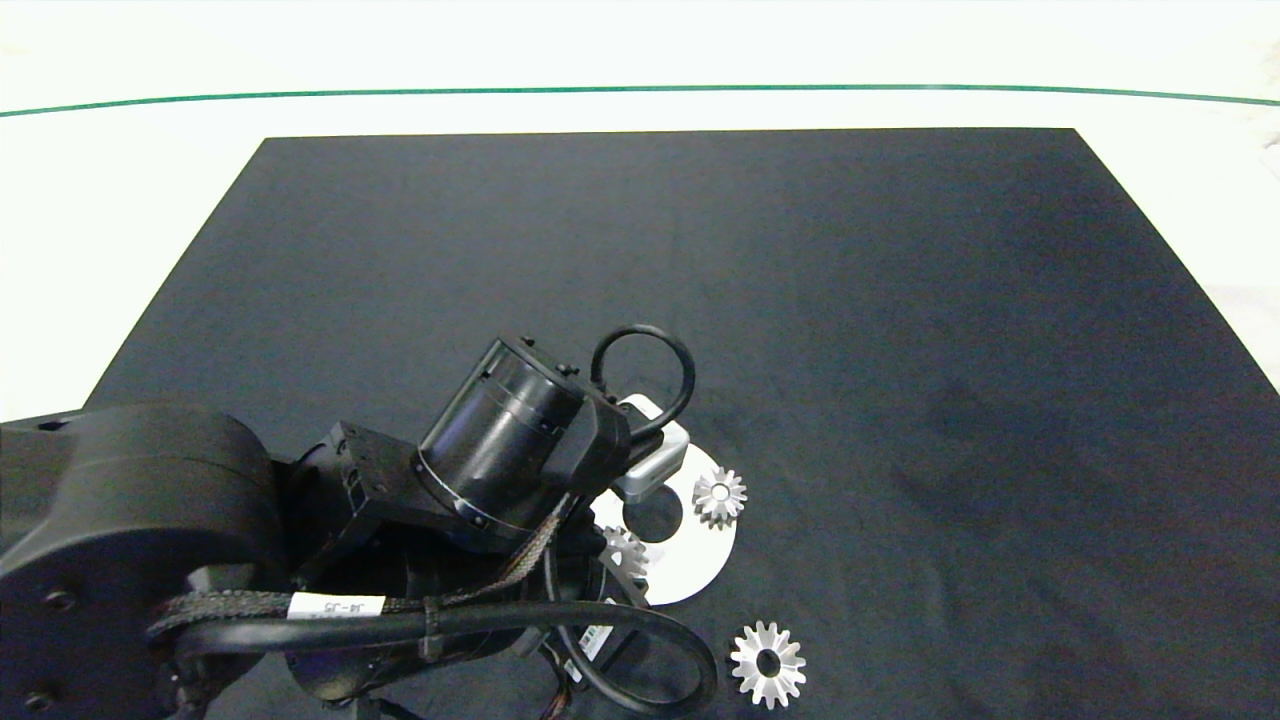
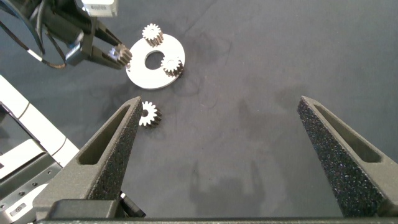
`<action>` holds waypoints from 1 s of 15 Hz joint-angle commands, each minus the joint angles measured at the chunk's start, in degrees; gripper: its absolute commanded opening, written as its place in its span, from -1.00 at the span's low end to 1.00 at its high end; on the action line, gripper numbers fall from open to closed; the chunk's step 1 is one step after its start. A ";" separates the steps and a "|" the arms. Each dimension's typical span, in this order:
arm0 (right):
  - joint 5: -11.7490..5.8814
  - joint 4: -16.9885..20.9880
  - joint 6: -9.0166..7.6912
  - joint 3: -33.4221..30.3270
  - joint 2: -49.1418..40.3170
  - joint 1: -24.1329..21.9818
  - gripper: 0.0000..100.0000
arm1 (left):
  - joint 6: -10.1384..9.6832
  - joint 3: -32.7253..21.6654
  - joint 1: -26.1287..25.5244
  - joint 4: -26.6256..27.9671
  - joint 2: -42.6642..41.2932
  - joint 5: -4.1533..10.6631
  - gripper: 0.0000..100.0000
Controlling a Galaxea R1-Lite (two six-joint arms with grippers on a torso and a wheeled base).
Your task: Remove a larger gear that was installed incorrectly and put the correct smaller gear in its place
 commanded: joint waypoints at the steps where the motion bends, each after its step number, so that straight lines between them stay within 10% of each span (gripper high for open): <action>1: -0.04 0.11 -0.06 -0.01 -0.05 0.02 1.00 | 0.02 -0.36 -0.61 0.09 2.23 0.88 -0.86; 14: -0.04 0.11 -0.67 -0.09 -0.84 0.02 1.00 | 0.02 -0.80 -0.87 0.00 4.34 1.76 -0.86; 15: -0.04 0.11 -0.67 -0.09 -0.84 0.02 1.00 | 0.02 -0.80 -0.87 0.00 4.34 1.76 1.00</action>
